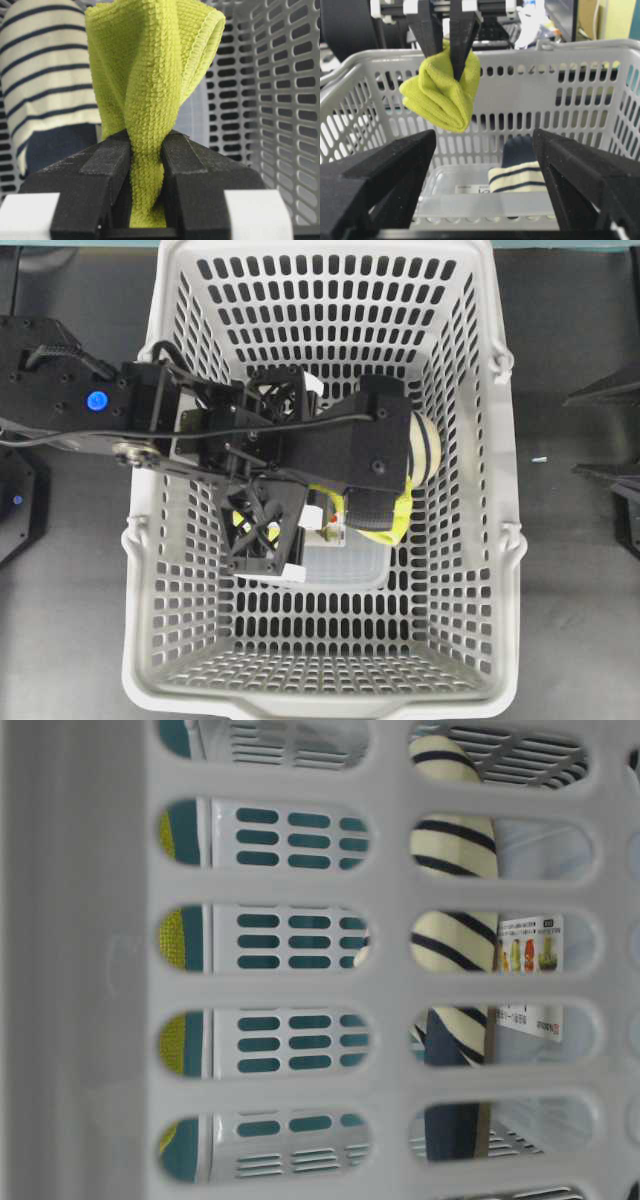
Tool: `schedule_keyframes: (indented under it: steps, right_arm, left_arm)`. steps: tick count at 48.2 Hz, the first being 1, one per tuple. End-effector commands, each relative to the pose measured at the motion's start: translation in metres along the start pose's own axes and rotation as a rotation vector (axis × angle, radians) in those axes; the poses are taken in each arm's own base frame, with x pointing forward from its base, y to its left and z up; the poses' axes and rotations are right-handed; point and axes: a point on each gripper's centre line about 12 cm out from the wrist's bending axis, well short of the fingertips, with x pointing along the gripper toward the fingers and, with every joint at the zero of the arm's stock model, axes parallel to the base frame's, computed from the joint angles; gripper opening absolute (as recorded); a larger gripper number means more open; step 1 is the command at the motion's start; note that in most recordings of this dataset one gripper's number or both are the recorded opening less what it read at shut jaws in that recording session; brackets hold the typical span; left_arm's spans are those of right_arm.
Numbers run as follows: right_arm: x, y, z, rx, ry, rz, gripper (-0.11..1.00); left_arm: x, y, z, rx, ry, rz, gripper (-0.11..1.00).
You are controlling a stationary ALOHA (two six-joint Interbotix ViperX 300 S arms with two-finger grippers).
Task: Pick up the yellow cloth from the shopping basket with the left arm.
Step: 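Lift the gripped yellow cloth upward out of the basket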
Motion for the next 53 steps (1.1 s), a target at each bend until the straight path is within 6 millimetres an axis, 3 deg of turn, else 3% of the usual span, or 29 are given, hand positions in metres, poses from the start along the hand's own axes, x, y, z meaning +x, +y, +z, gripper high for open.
schedule_keyframes:
  steps: [1, 53]
  right_arm:
    - [0.0014, -0.0002, 0.0023, 0.005, -0.008, -0.001, 0.75]
    - [0.0005, -0.0005, 0.0025, 0.002, -0.011, -0.003, 0.75]
  left_arm:
    - [-0.0197, 0.001, 0.0057, 0.0, -0.048, 0.003, 0.12]
    - [-0.0165, 0.0015, 0.0027, -0.002, -0.038, 0.004, 0.12]
